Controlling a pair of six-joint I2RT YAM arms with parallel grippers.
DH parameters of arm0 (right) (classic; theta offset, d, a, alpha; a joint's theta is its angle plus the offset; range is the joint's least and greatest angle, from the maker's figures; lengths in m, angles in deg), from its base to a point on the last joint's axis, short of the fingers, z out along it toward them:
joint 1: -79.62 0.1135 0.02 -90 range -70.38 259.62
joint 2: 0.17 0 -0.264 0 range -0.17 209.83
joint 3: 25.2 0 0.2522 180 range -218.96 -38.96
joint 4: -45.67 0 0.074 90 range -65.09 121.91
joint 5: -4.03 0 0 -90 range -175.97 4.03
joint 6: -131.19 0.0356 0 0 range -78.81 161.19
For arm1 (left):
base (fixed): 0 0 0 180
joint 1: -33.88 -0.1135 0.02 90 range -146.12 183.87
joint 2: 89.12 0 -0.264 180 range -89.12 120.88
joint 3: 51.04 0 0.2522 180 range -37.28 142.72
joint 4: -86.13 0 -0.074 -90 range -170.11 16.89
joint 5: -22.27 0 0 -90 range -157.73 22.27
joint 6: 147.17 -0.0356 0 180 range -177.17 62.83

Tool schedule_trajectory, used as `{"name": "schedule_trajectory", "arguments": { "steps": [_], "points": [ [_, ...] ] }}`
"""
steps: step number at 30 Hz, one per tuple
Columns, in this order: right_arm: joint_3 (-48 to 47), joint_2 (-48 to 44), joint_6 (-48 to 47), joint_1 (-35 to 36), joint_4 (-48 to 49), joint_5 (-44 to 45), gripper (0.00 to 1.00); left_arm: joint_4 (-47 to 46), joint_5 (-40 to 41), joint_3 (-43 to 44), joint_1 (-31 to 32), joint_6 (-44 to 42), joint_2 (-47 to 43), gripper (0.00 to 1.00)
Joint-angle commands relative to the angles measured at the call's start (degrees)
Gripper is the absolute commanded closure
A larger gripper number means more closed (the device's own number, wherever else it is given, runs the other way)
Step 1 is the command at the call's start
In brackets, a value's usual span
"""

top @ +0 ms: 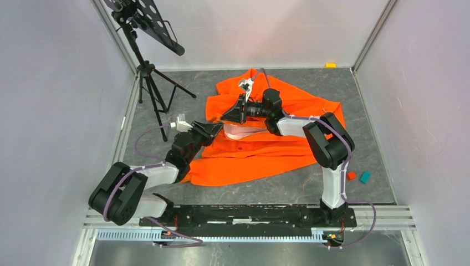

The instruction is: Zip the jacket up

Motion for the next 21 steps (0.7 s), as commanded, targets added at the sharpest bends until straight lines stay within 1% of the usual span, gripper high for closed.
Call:
{"name": "schedule_trajectory", "arguments": {
  "steps": [1, 3, 9, 12, 15, 17, 20, 21],
  "points": [
    [-0.66, -1.95, -1.13, 0.12, 1.52, 0.08, 1.00, -5.46, -0.55, -0.22, -0.39, 2.76, 0.02, 0.66],
    [-0.77, -1.95, -1.21, 0.11, 1.54, 0.09, 1.00, -5.30, -0.64, -0.63, -0.39, 2.74, -0.84, 0.69],
    [-1.06, -1.69, -1.05, 0.16, 1.52, 0.06, 1.00, -1.83, 0.00, -1.30, -0.39, 1.93, -3.89, 0.70],
    [-0.98, -1.60, -1.02, 0.21, 1.57, 0.00, 1.00, -1.89, 0.03, -1.17, -0.39, 1.93, -3.54, 0.72],
    [-0.97, -1.76, -1.12, 0.20, 1.53, 0.00, 1.00, -2.66, -0.69, -0.94, -0.39, 2.14, -2.61, 0.77],
    [-0.83, -1.77, -1.16, 0.18, 1.44, 0.00, 1.00, -2.84, -1.28, -0.86, -0.39, 2.35, -2.14, 0.78],
    [-0.84, -1.75, -1.28, 0.12, 1.35, 0.08, 1.00, -2.50, -1.34, -0.99, -0.39, 2.45, -2.31, 0.78],
    [-0.83, -1.69, -1.21, 0.24, 1.35, 0.04, 1.00, -2.10, -1.46, -1.12, -0.39, 2.44, -2.50, 0.76]
  ]
}}
